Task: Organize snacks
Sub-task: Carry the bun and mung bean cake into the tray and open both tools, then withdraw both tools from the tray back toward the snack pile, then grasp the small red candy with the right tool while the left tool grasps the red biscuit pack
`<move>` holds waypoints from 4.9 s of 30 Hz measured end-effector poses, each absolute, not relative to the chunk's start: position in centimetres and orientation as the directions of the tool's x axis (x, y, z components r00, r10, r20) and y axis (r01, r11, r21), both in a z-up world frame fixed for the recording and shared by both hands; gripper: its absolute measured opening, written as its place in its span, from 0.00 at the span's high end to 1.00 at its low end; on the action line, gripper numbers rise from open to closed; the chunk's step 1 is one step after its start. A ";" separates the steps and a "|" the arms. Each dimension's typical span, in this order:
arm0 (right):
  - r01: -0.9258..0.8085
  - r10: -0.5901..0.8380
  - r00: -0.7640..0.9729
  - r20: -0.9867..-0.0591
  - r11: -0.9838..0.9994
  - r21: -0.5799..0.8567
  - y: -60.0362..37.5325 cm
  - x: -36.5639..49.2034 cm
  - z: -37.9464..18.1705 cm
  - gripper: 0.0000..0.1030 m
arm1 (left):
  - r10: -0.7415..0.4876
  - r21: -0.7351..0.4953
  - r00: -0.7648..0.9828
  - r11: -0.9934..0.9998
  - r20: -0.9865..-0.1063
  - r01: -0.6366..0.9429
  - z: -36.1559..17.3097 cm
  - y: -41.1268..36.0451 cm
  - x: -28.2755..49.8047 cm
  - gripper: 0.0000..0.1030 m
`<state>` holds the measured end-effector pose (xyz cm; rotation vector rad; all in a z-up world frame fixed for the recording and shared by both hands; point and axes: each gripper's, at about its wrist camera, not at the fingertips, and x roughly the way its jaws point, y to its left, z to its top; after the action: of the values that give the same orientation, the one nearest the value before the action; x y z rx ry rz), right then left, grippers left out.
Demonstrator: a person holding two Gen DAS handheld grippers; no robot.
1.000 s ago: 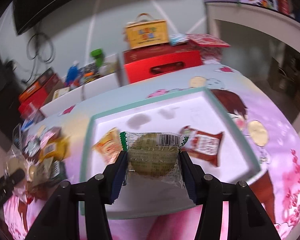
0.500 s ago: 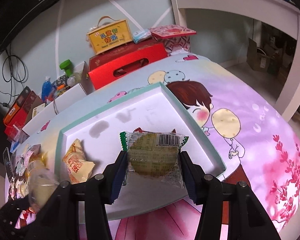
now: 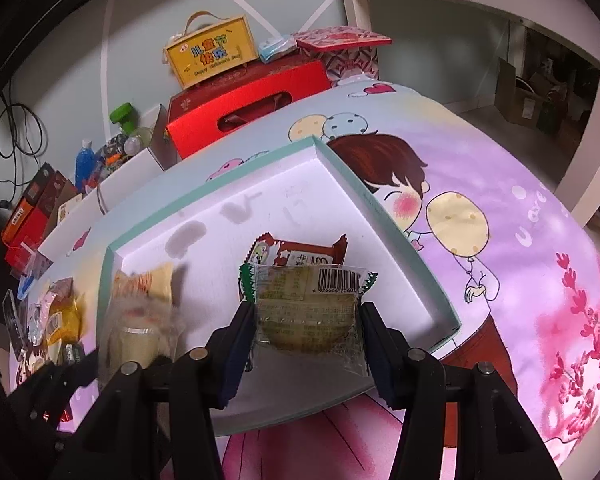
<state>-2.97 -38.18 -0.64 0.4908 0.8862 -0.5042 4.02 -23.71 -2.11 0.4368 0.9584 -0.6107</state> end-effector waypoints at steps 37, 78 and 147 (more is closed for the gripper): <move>0.519 -0.167 0.581 -0.797 0.830 0.204 -36.2 -1.8 -0.7 0.00 | -0.131 0.034 0.544 0.958 -0.829 0.283 1.6 -9.6 8.0 0.09; 0.094 0.040 0.629 -0.776 0.987 0.127 -15.3 3.3 -0.8 0.00 | 0.033 -0.040 0.445 0.987 -0.895 -0.153 -1.5 10.1 6.8 0.09; -0.087 0.116 0.458 -0.882 0.993 0.085 -9.0 2.8 -5.9 0.74 | -0.150 -0.140 0.383 0.989 -0.911 0.054 -4.2 4.9 10.5 0.36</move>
<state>2.77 -9.01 -5.92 0.0295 1.0885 0.1246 10.55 4.91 -4.23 -0.0925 1.1708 -0.1303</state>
